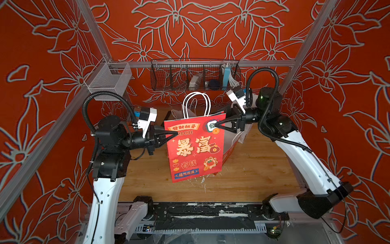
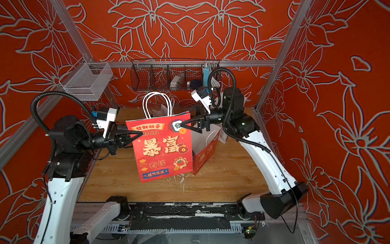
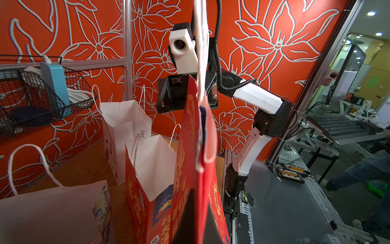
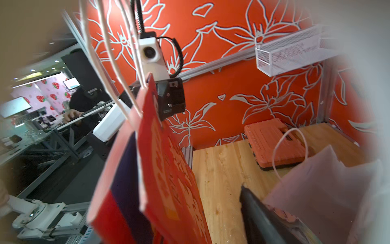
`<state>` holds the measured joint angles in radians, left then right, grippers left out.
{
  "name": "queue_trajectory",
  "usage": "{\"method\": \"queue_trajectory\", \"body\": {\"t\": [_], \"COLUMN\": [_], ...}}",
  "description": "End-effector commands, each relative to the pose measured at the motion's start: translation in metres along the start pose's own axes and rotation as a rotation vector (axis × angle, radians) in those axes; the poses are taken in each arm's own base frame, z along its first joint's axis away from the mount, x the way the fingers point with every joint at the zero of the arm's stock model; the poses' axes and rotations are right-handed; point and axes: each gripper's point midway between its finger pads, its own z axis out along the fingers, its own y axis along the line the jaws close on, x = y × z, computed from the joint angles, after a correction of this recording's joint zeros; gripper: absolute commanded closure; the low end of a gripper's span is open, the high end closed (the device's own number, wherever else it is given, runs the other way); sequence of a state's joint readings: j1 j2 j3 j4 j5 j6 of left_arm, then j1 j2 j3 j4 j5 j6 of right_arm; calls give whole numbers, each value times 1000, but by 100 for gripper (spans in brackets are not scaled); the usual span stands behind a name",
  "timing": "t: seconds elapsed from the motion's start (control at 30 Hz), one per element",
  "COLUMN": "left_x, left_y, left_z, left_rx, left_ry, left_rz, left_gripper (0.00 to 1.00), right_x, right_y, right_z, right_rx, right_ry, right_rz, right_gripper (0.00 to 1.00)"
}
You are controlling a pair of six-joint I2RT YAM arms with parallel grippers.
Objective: Put away the paper bag
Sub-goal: Press the paper bag.
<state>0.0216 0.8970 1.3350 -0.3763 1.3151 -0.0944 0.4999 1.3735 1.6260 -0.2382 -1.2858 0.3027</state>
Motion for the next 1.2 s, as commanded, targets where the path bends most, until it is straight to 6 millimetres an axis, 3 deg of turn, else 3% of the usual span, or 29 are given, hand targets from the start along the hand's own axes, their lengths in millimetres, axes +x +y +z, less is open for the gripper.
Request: {"method": "queue_trajectory", "body": {"t": [0.0,0.1,0.13,0.17,0.2,0.27,0.33,0.4,0.43,0.6,0.77,0.97,1.1,1.13,1.17], "left_x": [-1,0,0,0,0,0,1,4,5,22,43,46,49,50,51], "left_y": [-5,-3,-3,-2,-2,-1,1,0,1,-1,-8,-17,-21,-20,-20], "left_z": [-1,-1,-1,-1,-2,-2,-3,-4,-4,-5,-7,-8,-8,-8,-8], "left_rx": [31,14,10,3,-3,-16,-40,-56,-63,-57,-62,-33,-15,-16,-18], "left_ry": [0,-3,-4,-6,-7,-10,-12,-16,-19,-29,14,24,33,36,39], "left_rz": [-10,-23,-25,-31,-37,-50,-71,-99,-118,-251,-295,-290,-292,-295,-301], "left_gripper": [100,100,100,100,100,97,80,52,45,36,45,80,98,97,85], "right_x": [-10,-8,-7,-6,-6,-5,-6,-9,-10,-19,-27,-29,-32,-32,-33], "right_y": [24,29,29,29,28,28,29,30,31,31,31,32,33,33,32], "right_z": [4,9,10,11,11,11,10,9,9,7,6,5,3,3,3], "right_rx": [-99,-127,-132,-131,-123,-115,-106,-93,-85,-48,-37,-27,1,3,8], "right_ry": [-16,-9,-7,-8,-11,-15,-20,-26,-28,-50,-73,-88,-99,-100,-102], "right_rz": [-61,-56,-53,-52,-50,-53,-58,-64,-68,-106,-136,-154,-177,-181,-181], "right_gripper": [38,59,70,90,100,100,100,100,100,100,100,100,100,100,100]}}
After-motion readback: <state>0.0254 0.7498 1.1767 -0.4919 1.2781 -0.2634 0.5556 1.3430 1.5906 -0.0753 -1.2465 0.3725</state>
